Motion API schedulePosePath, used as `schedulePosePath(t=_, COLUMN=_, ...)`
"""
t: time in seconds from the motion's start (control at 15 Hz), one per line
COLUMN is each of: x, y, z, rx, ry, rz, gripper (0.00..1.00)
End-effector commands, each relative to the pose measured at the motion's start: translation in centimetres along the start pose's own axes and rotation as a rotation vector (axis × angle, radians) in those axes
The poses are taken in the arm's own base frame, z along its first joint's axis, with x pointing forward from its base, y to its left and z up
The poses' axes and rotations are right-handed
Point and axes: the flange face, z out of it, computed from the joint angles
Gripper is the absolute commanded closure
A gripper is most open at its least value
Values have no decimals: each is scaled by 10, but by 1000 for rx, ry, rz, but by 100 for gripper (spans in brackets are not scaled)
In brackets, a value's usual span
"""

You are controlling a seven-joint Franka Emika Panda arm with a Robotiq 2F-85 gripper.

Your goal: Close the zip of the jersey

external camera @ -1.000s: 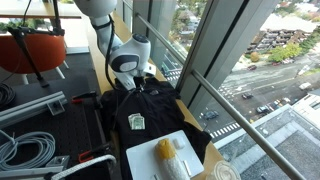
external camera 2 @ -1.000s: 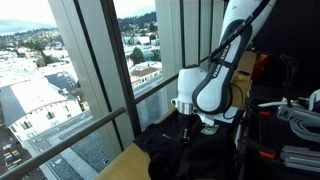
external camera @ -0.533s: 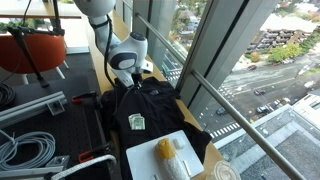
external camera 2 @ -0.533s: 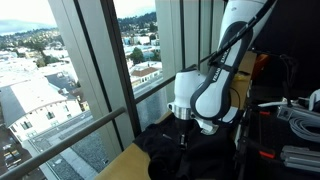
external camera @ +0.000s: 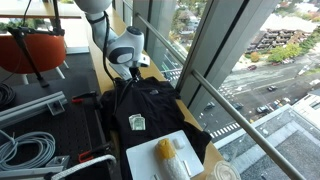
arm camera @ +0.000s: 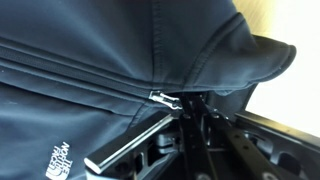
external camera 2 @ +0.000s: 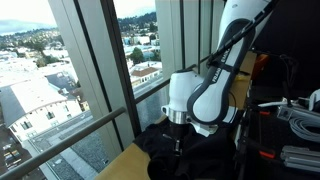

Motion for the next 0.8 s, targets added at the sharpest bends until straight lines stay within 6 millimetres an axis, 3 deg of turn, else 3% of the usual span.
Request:
schedulePosePath(t=0.0, x=9, y=-22, z=2, rx=13, ry=8, rz=-16, gripper=98)
schedulePosePath(t=0.73, x=14, y=-57, z=2, rx=26, ry=14, rz=-57, gripper=98)
